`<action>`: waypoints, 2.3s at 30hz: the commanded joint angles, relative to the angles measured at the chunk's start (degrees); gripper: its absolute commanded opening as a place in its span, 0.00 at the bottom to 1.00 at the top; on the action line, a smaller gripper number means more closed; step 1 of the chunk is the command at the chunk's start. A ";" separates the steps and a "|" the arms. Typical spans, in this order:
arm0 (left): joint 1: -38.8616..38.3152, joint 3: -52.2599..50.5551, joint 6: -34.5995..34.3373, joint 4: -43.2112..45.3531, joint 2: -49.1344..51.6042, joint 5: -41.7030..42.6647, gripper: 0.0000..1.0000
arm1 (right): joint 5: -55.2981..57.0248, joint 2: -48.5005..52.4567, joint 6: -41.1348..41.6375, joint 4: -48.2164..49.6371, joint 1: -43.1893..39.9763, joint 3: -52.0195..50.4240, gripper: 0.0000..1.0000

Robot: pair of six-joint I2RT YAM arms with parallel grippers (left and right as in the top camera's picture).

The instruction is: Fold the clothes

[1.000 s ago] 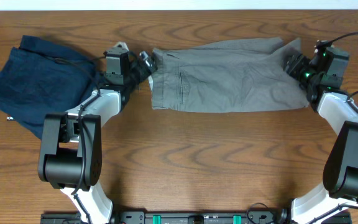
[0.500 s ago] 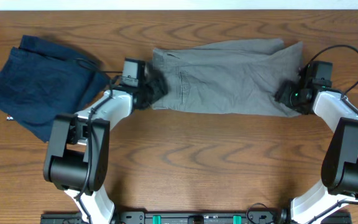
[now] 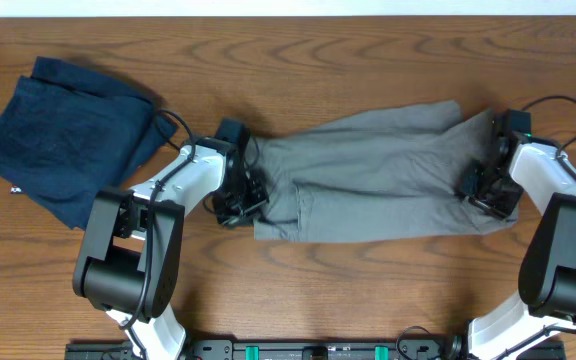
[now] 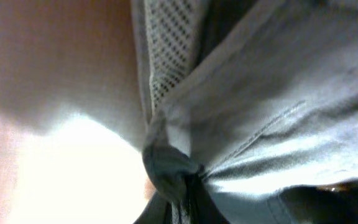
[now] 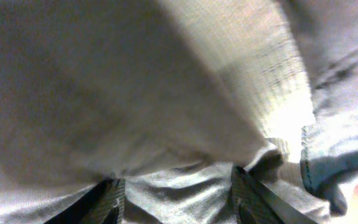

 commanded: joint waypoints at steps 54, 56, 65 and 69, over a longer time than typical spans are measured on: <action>4.92 -5.79 0.35 10.60 -18.47 3.21 0.06 | -23.87 -12.15 -13.09 7.32 22.38 1.14 0.63; 4.90 -5.79 0.37 10.62 -21.88 3.19 0.06 | -26.05 -9.79 -12.48 7.17 23.71 0.50 0.63; 4.92 -5.60 0.35 9.97 -31.39 3.45 0.06 | -31.74 2.27 -9.40 10.05 32.85 0.07 0.63; 4.92 -3.26 0.35 9.99 -34.75 5.01 0.06 | -34.45 7.48 -7.32 15.89 37.38 0.07 0.63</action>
